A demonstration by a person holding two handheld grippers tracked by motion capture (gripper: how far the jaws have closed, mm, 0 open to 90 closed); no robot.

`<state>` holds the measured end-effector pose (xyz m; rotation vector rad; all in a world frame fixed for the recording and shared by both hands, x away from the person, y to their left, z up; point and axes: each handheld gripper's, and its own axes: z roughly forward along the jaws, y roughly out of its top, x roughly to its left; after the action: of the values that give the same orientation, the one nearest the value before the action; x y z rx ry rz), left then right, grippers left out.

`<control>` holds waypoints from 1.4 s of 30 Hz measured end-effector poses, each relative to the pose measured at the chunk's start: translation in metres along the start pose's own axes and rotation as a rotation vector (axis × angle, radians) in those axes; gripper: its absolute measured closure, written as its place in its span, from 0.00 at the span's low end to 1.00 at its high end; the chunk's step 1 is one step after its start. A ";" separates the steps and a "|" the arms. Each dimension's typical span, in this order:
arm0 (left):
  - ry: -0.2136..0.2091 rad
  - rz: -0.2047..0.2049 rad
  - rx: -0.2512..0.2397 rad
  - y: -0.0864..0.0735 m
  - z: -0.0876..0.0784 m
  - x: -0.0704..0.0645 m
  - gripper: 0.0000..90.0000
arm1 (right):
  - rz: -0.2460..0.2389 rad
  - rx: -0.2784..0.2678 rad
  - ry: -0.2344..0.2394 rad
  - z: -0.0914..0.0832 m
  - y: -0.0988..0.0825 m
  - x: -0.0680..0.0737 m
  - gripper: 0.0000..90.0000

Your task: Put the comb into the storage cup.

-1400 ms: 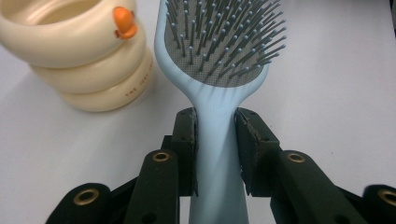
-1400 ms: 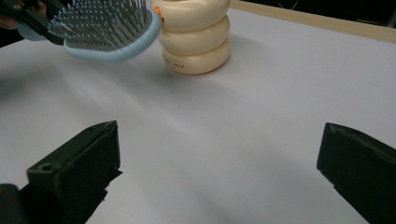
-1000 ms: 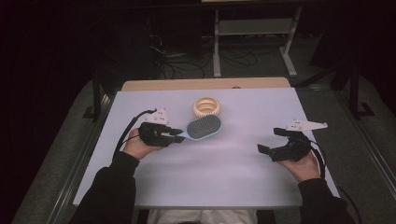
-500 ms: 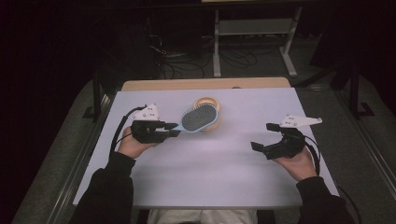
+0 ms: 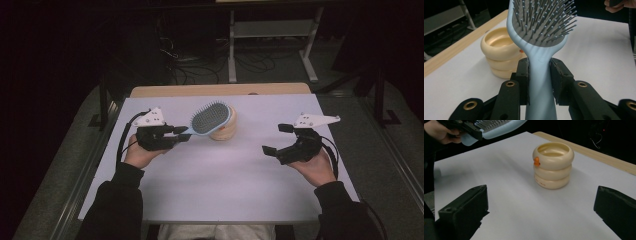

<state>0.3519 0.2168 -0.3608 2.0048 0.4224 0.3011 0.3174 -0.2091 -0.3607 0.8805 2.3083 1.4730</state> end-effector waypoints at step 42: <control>0.023 0.015 -0.046 0.006 -0.002 -0.001 0.78 | -0.033 0.046 0.073 0.050 0.080 -0.001 0.00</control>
<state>0.3511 0.2154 -0.3543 1.9616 0.4111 0.3407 0.3717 -0.1490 -0.3125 0.8089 2.4067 1.4675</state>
